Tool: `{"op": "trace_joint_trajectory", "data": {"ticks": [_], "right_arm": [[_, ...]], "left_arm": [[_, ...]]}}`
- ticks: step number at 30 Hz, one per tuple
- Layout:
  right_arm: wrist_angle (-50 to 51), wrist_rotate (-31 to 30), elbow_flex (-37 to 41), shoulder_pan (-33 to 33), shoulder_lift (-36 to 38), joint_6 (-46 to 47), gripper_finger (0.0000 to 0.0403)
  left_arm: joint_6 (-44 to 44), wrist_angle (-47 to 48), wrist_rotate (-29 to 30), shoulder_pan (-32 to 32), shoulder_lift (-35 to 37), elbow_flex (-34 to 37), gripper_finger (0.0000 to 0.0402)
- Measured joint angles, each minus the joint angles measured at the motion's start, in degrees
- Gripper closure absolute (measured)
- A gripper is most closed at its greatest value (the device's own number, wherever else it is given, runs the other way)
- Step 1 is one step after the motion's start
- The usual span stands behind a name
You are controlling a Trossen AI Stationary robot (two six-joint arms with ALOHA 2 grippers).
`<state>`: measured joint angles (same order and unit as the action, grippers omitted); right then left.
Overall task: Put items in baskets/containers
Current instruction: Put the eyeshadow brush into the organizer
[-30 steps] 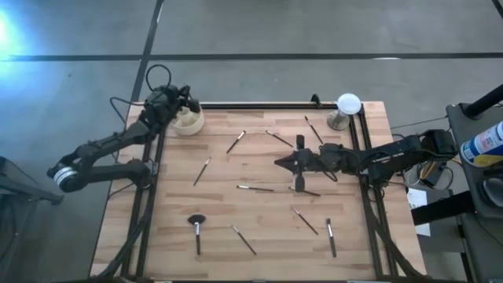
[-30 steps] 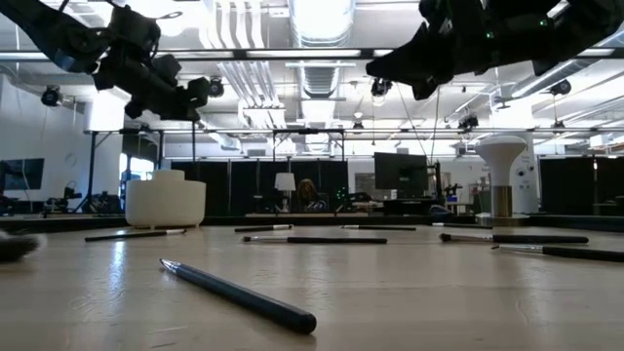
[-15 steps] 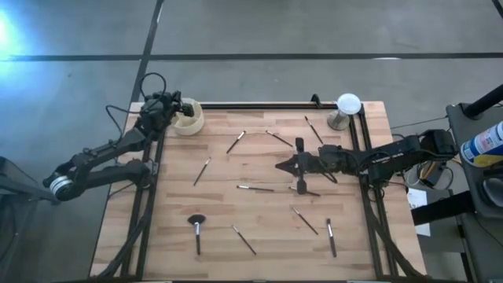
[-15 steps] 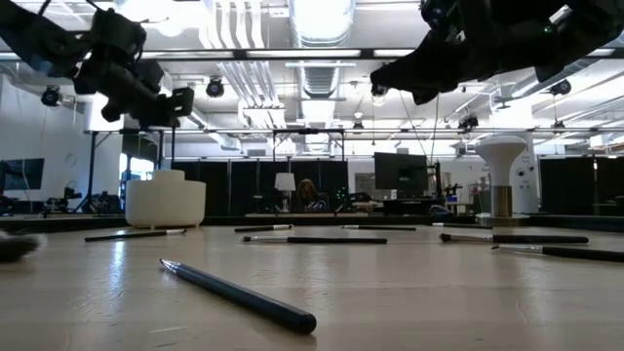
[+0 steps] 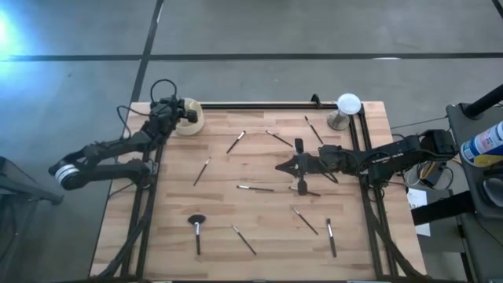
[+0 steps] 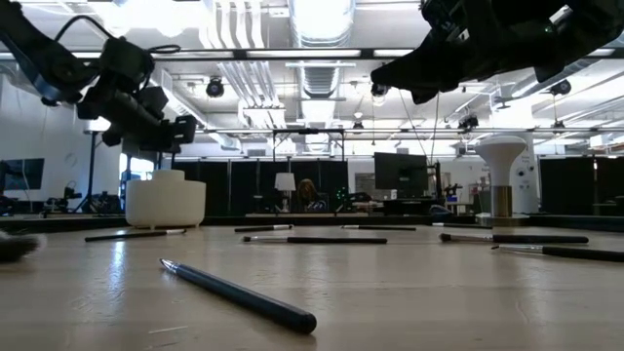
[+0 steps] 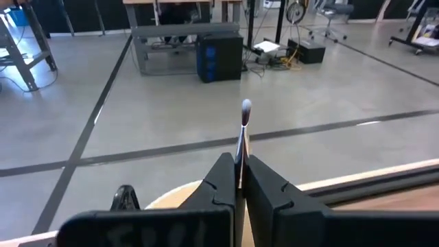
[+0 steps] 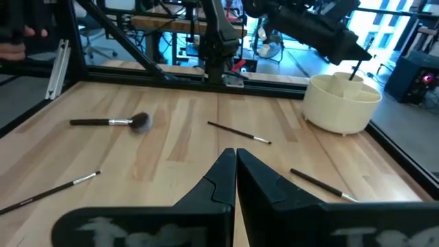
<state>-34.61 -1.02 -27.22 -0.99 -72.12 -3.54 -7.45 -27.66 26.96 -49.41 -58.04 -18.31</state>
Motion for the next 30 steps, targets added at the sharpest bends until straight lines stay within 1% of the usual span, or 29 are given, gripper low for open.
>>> {"op": "trace_joint_trajectory", "data": {"ticks": [3,10,15,22,24,26,30], "right_arm": [[-0.12,0.00,0.02,0.00,-0.01,0.25,0.0394],[-0.28,-0.02,0.02,0.00,-0.02,0.14,0.0394],[-0.38,-0.04,0.02,0.00,-0.04,-0.24,0.0394],[-0.71,-0.09,0.02,0.00,-0.07,-1.17,0.0394],[-0.96,-0.09,0.02,0.00,-0.07,-1.18,0.0394],[-0.91,-0.20,0.00,0.00,-0.07,-1.17,0.0394],[-0.91,-0.20,-0.26,0.00,-0.09,-1.13,0.0394]], "left_arm": [[-0.60,0.07,0.00,-0.02,-1.48,0.04,0.0390],[-3.12,0.11,-0.16,-0.39,-2.65,0.43,0.0356],[-4.03,0.44,-0.55,-0.39,-2.61,1.35,0.0351],[-4.16,2.37,-3.18,-0.35,0.49,1.67,0.0349],[-3.63,3.20,-4.99,-0.35,2.24,1.43,0.0349],[-3.10,3.72,-8.17,-0.35,4.05,1.42,0.0349],[-2.87,5.06,-17.53,-0.16,7.37,1.68,0.0349]]}}
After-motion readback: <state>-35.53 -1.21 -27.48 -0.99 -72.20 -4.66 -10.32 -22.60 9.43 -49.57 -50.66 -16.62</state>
